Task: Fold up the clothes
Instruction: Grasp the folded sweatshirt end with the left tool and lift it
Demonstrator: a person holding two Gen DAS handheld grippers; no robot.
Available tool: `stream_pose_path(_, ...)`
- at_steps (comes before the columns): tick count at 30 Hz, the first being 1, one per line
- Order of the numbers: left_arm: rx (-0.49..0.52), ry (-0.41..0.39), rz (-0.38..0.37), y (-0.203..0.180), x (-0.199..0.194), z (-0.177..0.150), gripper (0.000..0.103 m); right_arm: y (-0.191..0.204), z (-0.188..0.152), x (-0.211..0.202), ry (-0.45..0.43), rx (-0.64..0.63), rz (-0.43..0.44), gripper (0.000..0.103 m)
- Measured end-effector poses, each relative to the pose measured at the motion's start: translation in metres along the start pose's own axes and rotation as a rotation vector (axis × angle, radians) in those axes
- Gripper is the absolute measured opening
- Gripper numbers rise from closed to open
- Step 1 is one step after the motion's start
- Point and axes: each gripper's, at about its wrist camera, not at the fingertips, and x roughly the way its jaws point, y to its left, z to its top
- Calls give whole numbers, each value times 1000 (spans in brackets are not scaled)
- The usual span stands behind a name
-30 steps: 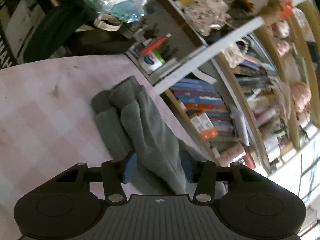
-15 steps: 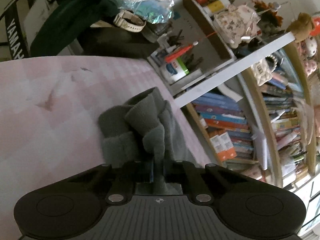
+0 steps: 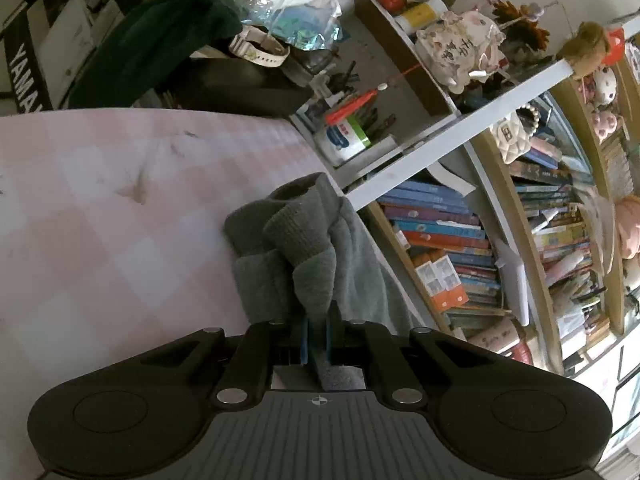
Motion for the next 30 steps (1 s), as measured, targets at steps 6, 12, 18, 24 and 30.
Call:
stream_pose_path(6,21,2,26,-8,6,1,8,6,-6,-1,-28,-54,-20,17)
stream_pose_path(12,142,-118,-62,-45,-12,2,5,10,-8,-4,-44,-95,-30,17)
stream_pose_path(18,184,-185,-58,-46,-38,3,5,16,-15,-5,-68,-160,-55,19)
stream_pose_path(24,71,-62,97,0,-16,-2,8,18,-17,-5,-67,-191,-57,20)
stream_pose_path(30,121,-79,143,-6,-22,0,29,18,-18,-6,-74,-197,-60,21)
